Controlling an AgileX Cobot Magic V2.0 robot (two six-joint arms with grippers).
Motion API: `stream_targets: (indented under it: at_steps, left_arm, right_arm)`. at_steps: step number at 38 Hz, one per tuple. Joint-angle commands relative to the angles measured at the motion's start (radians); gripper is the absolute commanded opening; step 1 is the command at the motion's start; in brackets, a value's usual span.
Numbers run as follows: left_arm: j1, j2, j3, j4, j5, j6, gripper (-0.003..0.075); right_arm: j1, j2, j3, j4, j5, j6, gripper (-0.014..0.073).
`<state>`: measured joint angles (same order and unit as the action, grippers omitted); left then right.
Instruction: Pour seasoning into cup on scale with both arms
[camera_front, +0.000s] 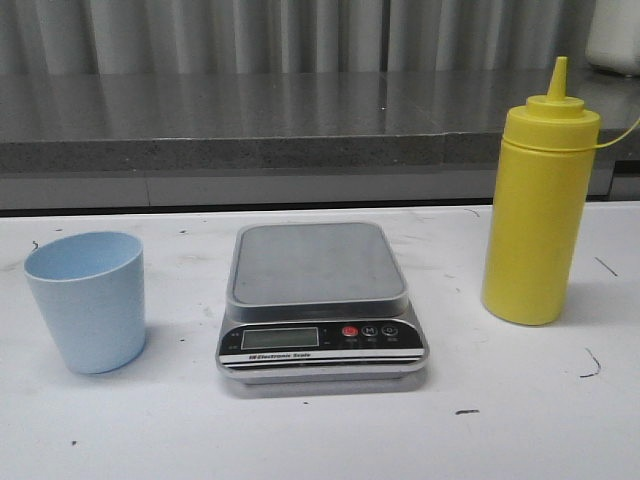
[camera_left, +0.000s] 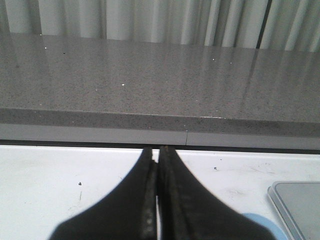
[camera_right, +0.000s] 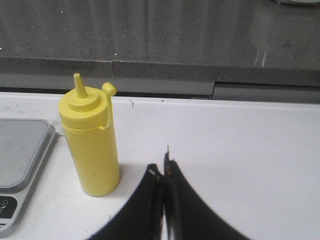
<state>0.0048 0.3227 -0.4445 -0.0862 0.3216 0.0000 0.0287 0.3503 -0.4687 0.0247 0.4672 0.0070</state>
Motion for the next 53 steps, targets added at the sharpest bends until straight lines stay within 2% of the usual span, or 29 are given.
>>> stream_targets:
  at_steps: [1,4,7,8,10,16,23,28,38,45,53]
  left_arm:
    - [0.001,0.016,-0.036,-0.004,-0.073,0.000,0.0134]
    - [0.001,0.016,-0.036,-0.004,-0.073,0.000,0.0279]
    - [0.001,0.016,-0.028,-0.006,-0.075,-0.007,0.0469]
    - [0.001,0.016,-0.020,-0.019,-0.081,-0.007,0.0512]
    - [0.001,0.018,-0.009,-0.049,-0.087,-0.007,0.0540]
    - [-0.027,0.079,-0.022,-0.055,-0.071,0.000,0.0512]
    - [-0.176,0.285,-0.130,-0.055,-0.036,0.047,0.0512]
    - [-0.307,0.467,-0.246,-0.017,0.066,0.047,0.0513]
    - [-0.484,0.783,-0.453,0.051,0.273,0.047,0.0512]
    - [-0.557,0.994,-0.568,0.080,0.386,0.047,0.0512]
    - [-0.570,1.182,-0.674,0.094,0.511,0.020,0.0512]
  right_arm:
    - [-0.005,0.015,-0.035,-0.003,-0.081,-0.001,0.0181]
    - [-0.005,0.015,-0.035,-0.003,-0.081,-0.001,0.0353]
    - [-0.005,0.015,-0.035,-0.003,-0.081,-0.001,0.0521]
    - [-0.005,0.015,-0.035,-0.003,-0.081,-0.001,0.0565]
    - [-0.005,0.015,-0.035,-0.003,-0.081,-0.001,0.0611]
    - [-0.005,0.015,-0.035,-0.003,-0.081,-0.001,0.0612]
    - [-0.005,0.015,-0.035,-0.003,-0.081,-0.001,0.0612]
    - [-0.005,0.015,-0.035,-0.003,-0.081,-0.001,0.0612]
    - [-0.005,0.015,-0.035,-0.003,-0.080,-0.001,0.0612]
    - [-0.005,0.015,-0.035,-0.003,-0.080,-0.001,0.0612]
    - [-0.005,0.015,-0.035,-0.003,-0.079,-0.001,0.0612]
